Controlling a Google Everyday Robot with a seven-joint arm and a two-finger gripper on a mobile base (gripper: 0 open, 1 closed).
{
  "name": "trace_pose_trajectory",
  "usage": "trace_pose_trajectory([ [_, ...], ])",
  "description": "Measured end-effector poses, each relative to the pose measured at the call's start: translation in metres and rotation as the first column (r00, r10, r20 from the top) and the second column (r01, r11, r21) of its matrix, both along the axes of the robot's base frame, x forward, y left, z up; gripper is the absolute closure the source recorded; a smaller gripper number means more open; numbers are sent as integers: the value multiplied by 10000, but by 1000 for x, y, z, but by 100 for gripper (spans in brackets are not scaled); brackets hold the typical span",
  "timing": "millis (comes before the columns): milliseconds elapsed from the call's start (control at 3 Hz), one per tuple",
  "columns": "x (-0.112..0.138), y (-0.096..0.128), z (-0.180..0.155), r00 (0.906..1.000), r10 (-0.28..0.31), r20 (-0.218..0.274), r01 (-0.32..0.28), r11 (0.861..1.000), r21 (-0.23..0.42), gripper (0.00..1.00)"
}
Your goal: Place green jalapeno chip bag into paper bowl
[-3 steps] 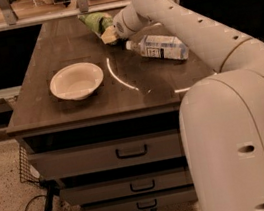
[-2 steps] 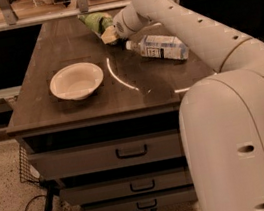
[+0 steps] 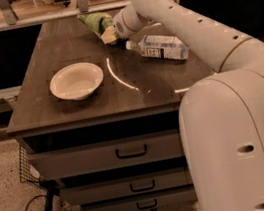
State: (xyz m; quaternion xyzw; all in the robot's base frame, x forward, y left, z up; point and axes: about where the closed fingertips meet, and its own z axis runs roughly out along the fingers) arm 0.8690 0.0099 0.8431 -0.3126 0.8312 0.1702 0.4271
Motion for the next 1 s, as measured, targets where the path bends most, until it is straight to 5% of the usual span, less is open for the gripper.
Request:
trace_pose_trajectory([
  [667, 0, 0, 0, 10000, 0, 2, 0, 10000, -2, 100],
  [1000, -11, -10, 59, 9986, -90, 520, 113, 9990, -434, 100],
])
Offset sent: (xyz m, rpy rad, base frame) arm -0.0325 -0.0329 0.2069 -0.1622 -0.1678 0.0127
